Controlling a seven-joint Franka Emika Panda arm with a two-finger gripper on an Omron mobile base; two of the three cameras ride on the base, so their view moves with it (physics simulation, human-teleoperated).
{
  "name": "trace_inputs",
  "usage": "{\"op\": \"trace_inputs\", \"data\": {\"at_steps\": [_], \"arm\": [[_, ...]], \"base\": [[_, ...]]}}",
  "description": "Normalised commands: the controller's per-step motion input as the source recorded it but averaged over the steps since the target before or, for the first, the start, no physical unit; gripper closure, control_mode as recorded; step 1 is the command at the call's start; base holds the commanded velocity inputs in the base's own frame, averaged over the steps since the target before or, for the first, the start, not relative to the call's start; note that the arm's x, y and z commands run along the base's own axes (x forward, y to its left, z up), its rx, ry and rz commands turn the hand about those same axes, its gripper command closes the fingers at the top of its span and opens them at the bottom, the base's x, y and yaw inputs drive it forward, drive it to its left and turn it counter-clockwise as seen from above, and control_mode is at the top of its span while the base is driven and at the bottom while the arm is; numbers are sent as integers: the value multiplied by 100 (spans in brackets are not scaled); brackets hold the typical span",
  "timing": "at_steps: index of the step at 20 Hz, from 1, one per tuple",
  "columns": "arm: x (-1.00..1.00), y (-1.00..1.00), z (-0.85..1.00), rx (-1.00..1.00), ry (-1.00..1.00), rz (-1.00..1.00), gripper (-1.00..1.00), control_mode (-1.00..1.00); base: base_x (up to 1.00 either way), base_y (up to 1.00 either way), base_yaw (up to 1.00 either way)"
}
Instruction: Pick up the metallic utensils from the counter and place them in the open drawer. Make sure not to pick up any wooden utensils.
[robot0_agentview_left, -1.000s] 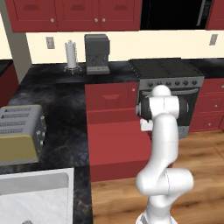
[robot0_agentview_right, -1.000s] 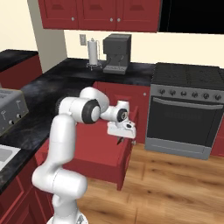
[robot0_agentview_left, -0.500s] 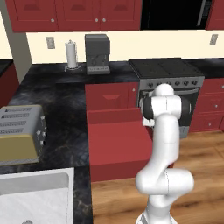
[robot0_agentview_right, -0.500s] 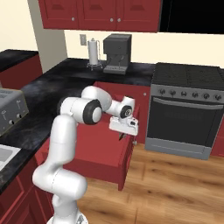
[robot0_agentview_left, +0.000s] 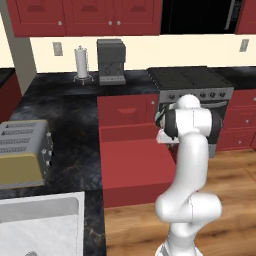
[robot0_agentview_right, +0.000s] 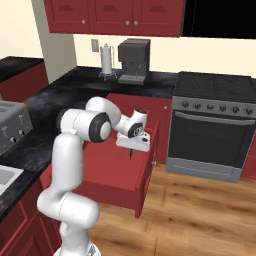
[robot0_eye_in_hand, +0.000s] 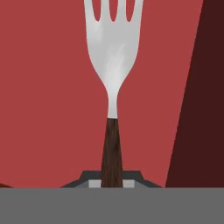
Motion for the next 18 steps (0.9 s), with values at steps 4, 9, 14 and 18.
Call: {"op": "trace_inputs", "data": {"at_steps": [4,9,14,18], "arm": [[-94,44,18,0,-25,14,100,-100],[-81,35,0,0,-31,14,100,-100],[-16,42,-28,0,-24,10,100,-100],[47,51,-33,0,-18,8,100,-100]], "base": [[0,0,0],[0,0,0],[0,0,0],[0,0,0]]}}
